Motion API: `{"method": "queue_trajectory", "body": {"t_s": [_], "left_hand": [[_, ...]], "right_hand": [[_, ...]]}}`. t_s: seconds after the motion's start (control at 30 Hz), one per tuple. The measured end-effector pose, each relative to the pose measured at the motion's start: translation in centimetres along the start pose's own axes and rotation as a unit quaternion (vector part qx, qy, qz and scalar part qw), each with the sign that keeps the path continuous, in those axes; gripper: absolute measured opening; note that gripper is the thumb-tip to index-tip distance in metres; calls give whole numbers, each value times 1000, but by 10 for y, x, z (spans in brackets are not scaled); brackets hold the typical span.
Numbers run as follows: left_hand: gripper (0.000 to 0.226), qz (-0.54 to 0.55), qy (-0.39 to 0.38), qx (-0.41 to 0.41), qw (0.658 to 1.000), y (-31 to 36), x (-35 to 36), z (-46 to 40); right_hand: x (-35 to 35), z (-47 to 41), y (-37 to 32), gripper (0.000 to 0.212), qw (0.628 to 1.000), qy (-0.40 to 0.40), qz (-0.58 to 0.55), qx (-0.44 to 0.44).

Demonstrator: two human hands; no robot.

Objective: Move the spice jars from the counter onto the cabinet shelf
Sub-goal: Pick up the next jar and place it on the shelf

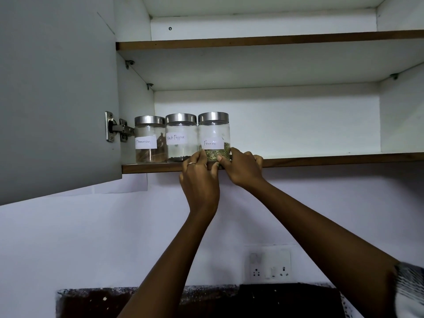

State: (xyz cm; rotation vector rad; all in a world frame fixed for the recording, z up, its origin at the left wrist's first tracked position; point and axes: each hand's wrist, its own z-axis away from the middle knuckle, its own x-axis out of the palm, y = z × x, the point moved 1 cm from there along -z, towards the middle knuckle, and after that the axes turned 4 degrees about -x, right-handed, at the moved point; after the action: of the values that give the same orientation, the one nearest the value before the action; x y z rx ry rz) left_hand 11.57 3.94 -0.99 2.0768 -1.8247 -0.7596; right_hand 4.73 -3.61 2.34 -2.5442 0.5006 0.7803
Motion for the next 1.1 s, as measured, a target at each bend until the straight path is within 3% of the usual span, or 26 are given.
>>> {"method": "queue_trajectory", "body": {"t_s": [0.23, 0.33, 0.5, 0.77, 1.1], "left_hand": [[53, 55, -26, 41, 997, -10, -2, 20], [53, 41, -39, 87, 995, -16, -4, 37], [31, 30, 9, 140, 990, -17, -15, 67], [23, 68, -98, 151, 981, -10, 7, 159], [19, 96, -305, 95, 943, -29, 56, 310]], "right_hand": [[-1, 28, 10, 34, 982, 134, -128, -40], [-4, 52, 27, 37, 979, 157, -101, -87], [-20, 92, 44, 34, 962, 216, -56, -159], [-38, 173, 95, 24, 966, 156, 38, -202], [-14, 278, 175, 25, 988, 3, 92, -127]]}}
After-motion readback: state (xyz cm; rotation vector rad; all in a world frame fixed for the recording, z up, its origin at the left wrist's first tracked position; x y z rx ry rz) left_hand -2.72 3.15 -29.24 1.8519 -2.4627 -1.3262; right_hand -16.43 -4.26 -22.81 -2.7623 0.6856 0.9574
